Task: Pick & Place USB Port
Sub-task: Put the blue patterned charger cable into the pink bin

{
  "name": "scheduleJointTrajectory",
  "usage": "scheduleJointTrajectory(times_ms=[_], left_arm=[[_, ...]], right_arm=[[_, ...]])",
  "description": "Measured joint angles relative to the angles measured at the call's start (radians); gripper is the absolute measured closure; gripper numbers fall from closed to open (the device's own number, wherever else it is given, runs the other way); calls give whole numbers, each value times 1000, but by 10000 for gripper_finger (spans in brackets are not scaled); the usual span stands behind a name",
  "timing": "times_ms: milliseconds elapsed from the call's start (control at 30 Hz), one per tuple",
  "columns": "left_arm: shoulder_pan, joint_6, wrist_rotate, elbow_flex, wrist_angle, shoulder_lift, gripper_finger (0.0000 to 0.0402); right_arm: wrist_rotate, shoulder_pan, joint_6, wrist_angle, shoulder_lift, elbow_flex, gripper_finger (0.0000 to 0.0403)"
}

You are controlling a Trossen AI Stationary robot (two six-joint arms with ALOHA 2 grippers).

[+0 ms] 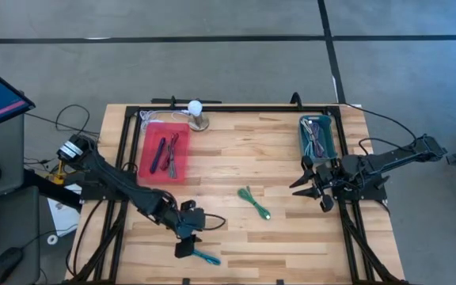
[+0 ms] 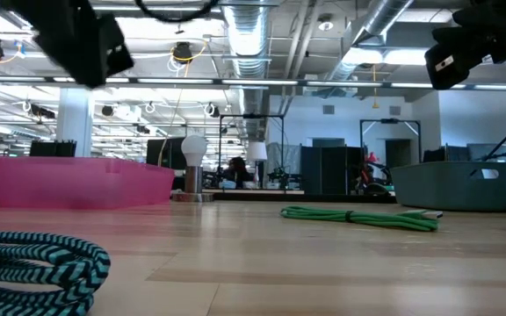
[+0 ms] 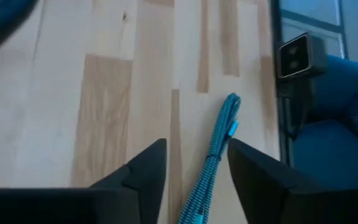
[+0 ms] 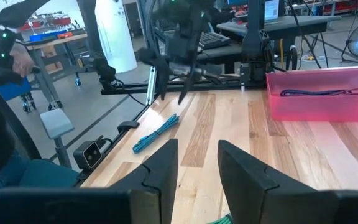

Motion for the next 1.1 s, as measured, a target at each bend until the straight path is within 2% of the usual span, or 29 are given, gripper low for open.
scheduleJointTrajectory(times_ms=[200,500,767,967,1100], left_arm=[[-25,-55,40,0,1,115,203],[-26,-170,81,-1,26,205,198],[-37,-238,216,-1,104,274,203],[-39,-237,219,2,116,299,204],[-40,-230,191,2,113,303,225]], right_arm=[[0,0,0,0,0,0,296],[0,0,2,0,0,0,296],[-2,0,2,0,0,0,296],[-3,0,2,0,0,0,296],[-4,0,2,0,0,0,296]])
